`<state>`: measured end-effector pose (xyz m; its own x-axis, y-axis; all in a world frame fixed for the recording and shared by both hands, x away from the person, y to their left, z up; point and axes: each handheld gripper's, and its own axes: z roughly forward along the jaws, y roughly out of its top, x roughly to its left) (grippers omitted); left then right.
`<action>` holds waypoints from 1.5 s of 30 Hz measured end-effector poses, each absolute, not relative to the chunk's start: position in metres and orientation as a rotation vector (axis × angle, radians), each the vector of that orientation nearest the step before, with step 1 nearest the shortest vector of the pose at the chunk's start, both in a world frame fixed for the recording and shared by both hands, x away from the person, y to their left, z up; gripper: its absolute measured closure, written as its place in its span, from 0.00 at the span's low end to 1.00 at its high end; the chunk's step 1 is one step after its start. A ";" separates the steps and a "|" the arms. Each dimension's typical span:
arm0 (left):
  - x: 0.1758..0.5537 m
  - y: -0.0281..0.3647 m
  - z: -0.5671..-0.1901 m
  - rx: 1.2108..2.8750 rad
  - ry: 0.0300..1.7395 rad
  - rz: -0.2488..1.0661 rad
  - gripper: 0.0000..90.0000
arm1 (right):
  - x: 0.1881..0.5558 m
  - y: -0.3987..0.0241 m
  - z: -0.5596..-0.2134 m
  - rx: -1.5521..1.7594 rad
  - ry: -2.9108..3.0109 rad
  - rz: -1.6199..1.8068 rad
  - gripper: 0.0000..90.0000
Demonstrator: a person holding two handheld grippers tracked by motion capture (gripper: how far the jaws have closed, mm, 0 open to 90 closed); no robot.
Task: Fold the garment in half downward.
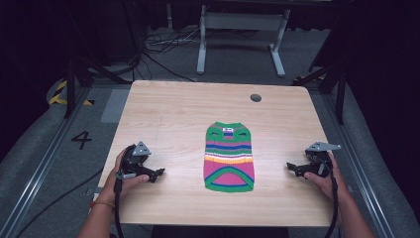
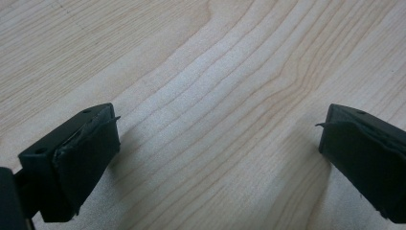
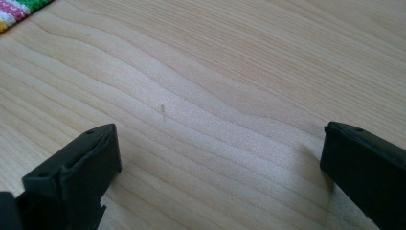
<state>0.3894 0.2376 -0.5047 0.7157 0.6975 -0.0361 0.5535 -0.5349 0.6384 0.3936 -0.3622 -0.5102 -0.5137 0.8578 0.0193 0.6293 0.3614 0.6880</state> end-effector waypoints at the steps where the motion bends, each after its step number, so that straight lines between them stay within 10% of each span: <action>1: 0.390 0.238 -0.505 2.283 0.946 0.294 0.00 | 0.393 -0.362 -0.510 1.308 2.284 0.925 0.00; 24: 0.391 0.239 -0.504 2.257 1.011 0.325 0.02 | 0.392 -0.363 -0.510 1.297 2.288 0.934 0.03; 30: 0.396 0.238 -0.498 2.201 1.058 0.313 0.25 | 0.392 -0.365 -0.505 1.282 2.292 0.948 0.25; 45: 0.433 0.201 -0.481 2.235 0.928 0.242 0.35 | 0.425 -0.332 -0.477 1.204 2.371 0.983 0.46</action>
